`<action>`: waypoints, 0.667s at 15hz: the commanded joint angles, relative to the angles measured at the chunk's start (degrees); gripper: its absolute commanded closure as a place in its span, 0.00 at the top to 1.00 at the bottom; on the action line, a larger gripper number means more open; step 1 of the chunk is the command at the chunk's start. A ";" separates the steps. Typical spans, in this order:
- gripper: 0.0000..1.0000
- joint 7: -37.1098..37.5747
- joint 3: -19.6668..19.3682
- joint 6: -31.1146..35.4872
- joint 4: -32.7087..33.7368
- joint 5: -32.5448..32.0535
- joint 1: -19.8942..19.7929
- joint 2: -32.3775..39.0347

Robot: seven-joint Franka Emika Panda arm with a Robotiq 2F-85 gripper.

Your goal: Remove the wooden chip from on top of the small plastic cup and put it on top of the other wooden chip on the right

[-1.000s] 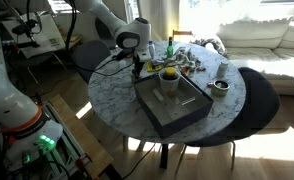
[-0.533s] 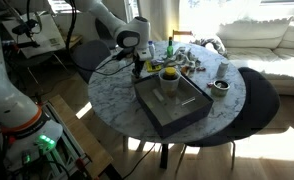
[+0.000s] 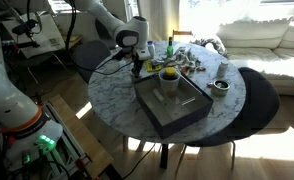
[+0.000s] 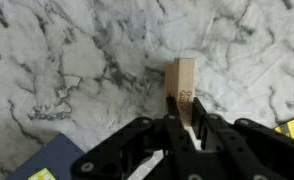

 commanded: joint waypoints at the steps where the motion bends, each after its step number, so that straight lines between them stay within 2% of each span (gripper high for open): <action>1: 0.04 1.65 -0.75 0.50 0.11 -0.97 0.78 0.30; 10: 0.04 3.98 -1.12 1.42 -0.36 -2.14 1.02 0.22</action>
